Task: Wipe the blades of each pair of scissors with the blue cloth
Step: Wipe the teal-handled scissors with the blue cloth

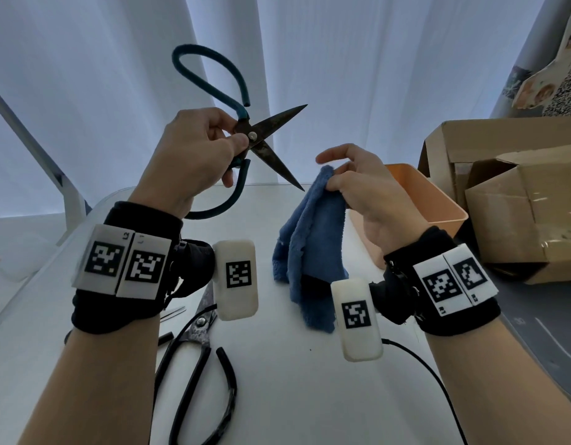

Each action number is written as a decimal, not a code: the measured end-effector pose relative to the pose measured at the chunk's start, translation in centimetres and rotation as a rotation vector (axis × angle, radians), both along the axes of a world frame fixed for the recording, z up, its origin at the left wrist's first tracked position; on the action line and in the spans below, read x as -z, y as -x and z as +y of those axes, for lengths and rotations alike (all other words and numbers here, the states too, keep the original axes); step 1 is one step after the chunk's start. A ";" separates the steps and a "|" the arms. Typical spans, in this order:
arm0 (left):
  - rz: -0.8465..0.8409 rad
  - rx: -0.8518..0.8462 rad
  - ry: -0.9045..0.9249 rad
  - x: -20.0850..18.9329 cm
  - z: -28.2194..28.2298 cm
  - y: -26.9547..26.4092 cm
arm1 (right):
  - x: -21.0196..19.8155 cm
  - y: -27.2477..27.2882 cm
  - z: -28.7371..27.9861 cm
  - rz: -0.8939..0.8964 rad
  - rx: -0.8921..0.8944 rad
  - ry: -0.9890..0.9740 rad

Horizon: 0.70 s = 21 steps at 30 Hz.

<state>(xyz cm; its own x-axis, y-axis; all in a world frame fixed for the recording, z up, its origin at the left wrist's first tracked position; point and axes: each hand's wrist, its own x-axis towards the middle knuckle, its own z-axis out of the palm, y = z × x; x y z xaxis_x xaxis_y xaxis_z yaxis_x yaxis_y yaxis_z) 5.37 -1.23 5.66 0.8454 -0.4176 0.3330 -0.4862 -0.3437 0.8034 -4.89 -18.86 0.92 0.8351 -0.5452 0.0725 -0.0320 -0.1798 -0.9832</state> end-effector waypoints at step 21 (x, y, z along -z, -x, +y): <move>0.024 0.110 -0.064 0.2 -1.1 1.1 | -0.6 0.1 1.3 -0.118 -0.243 -0.187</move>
